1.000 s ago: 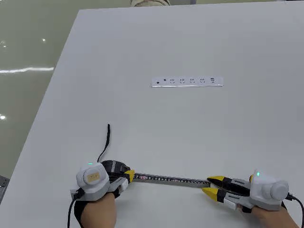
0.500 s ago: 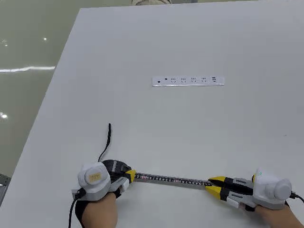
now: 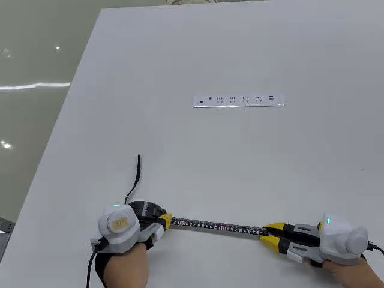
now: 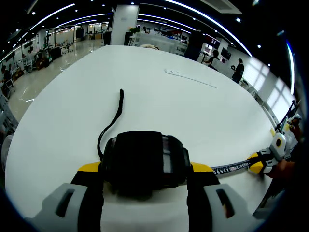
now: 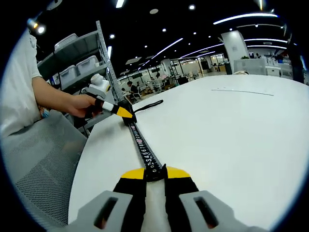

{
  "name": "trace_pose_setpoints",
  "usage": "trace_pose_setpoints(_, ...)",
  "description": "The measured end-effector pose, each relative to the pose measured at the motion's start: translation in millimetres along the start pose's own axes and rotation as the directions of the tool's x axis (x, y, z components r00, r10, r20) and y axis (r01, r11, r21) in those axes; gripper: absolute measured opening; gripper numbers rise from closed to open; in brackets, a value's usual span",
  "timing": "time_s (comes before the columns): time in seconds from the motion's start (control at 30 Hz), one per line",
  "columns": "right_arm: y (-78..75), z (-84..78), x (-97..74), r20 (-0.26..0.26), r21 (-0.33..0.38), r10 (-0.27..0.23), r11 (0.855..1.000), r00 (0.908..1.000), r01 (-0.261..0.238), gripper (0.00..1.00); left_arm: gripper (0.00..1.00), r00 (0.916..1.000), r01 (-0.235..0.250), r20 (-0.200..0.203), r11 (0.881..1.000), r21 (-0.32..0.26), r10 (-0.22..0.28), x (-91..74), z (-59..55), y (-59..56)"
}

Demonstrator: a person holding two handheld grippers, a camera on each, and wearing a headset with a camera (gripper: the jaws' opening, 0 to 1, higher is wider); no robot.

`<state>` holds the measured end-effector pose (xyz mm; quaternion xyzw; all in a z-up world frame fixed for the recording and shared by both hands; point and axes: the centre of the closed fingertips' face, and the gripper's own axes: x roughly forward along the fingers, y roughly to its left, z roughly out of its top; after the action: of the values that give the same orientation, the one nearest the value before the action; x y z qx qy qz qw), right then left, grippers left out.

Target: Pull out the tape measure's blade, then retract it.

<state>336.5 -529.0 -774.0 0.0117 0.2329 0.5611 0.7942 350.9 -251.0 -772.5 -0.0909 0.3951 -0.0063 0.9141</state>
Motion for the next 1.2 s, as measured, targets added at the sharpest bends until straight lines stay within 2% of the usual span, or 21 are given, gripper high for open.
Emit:
trace_pose_setpoints(0.43,-2.0,1.3,-0.9,0.035,-0.038,-0.065,0.997,0.9973,0.067,0.12,0.69,0.9999,-0.015,0.003,1.000,0.003,0.015,0.8,0.0,0.2)
trace_pose_setpoints(0.57,-2.3,1.7,-0.8,0.037,-0.030,-0.068,0.997,0.9970,0.069,0.12,0.69,0.9999,-0.013,0.004,1.000,-0.006,0.013,0.3,0.2,0.1)
trace_pose_setpoints(0.9,-2.6,1.6,-0.7,0.040,-0.037,-0.080,0.996,0.9960,0.082,0.12,0.67,0.9994,-0.026,-0.022,1.000,-0.012,0.025,0.4,-0.9,1.3)
trace_pose_setpoints(1.03,2.6,2.6,4.3,0.037,-0.040,-0.065,0.997,0.9972,0.066,0.12,0.66,0.9994,-0.024,-0.025,1.000,-0.010,0.024,-0.1,-1.1,1.7)
trace_pose_setpoints(1.2,1.9,2.7,5.3,0.036,-0.047,-0.065,0.997,0.9972,0.066,0.12,0.67,0.9994,-0.022,-0.026,1.000,-0.011,0.021,0.9,-1.9,2.1)
